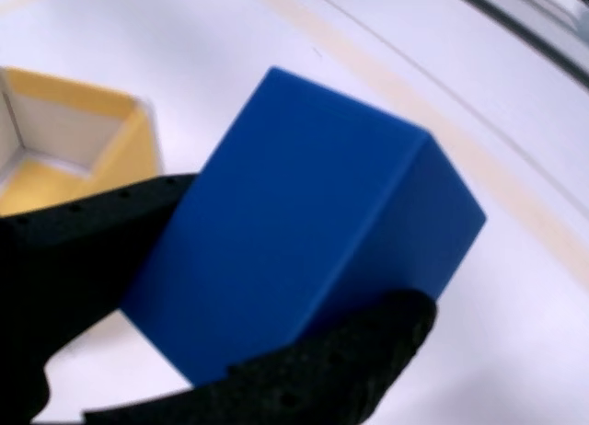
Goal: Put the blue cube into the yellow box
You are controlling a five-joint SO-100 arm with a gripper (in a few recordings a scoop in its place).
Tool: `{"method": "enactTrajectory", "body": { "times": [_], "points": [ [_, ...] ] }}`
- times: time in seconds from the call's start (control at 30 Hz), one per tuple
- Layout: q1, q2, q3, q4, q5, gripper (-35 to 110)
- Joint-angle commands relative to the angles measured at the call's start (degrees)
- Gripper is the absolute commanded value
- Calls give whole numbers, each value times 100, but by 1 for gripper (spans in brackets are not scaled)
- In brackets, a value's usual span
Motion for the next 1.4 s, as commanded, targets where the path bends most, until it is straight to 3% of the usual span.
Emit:
{"method": "enactTrajectory", "body": {
  "times": [0.0,0.3,0.83,1.37],
  "points": [
    [-870,826,-141,-562,97,14],
    [-2294,316,-88,-1459,448,14],
    [-2883,-404,-993,1046,2074,15],
    [-2883,-1635,-1740,976,2215,16]
  ]
}}
